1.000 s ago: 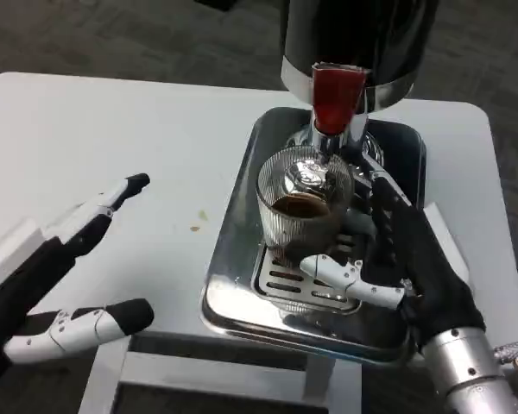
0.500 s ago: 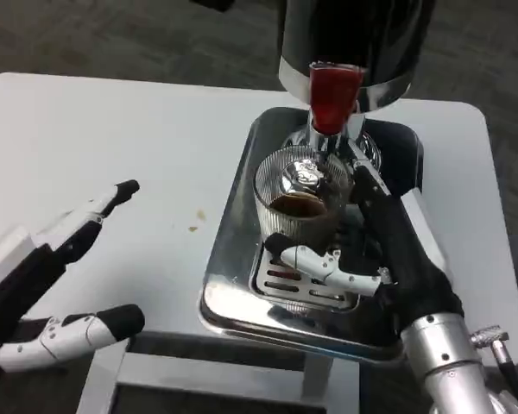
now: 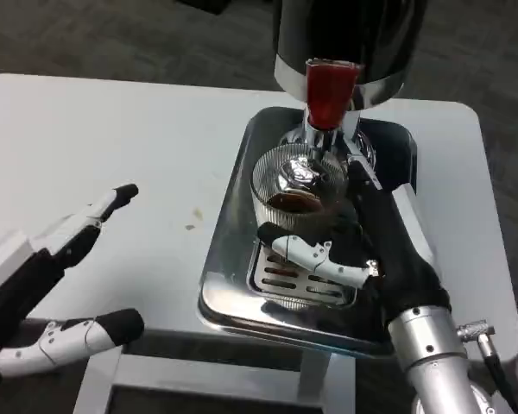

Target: Grasp the cup under the faucet to collect the drink, then remove the cup.

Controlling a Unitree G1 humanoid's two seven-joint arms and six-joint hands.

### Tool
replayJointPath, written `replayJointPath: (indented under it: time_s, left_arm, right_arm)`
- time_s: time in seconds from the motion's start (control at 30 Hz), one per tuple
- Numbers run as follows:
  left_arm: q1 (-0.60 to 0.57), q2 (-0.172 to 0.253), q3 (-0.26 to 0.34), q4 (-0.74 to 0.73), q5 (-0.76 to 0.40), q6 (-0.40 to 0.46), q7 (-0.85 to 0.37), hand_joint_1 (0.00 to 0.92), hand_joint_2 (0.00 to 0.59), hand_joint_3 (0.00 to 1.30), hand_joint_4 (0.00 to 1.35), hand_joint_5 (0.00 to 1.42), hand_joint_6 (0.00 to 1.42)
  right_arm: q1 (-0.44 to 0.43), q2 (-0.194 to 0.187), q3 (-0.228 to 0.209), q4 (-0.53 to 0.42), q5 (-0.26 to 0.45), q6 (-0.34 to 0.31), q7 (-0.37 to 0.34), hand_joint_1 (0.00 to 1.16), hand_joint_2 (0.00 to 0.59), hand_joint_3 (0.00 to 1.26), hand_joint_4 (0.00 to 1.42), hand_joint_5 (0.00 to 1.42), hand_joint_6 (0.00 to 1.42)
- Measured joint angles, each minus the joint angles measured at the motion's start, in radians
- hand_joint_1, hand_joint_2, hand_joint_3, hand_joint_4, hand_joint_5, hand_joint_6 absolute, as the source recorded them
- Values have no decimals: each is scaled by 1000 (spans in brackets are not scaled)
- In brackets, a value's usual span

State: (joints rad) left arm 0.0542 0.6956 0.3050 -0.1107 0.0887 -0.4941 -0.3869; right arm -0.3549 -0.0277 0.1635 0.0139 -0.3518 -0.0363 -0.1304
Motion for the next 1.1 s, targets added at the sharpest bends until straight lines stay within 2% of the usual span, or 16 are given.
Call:
replayJointPath:
  time_s: [0.27, 0.93, 1.1]
  left_arm:
    - [14, 0, 12, 0, -1, 0, 0, 0, 33, 0, 0, 0, 0]
    - [14, 0, 14, 0, -1, 0, 0, 0, 35, 0, 0, 0, 0]
    - [14, 0, 14, 0, -1, 0, 0, 0, 38, 0, 0, 0, 0]
  right_arm:
    - [-10, 18, 4, 16, -3, 11, -17, 782, 143, 198, 393, 446, 379]
    - [-15, 29, 1, 17, 3, 15, -35, 791, 147, 456, 548, 623, 523]
    - [-15, 34, 2, 20, 4, 15, -46, 801, 153, 521, 594, 710, 653]
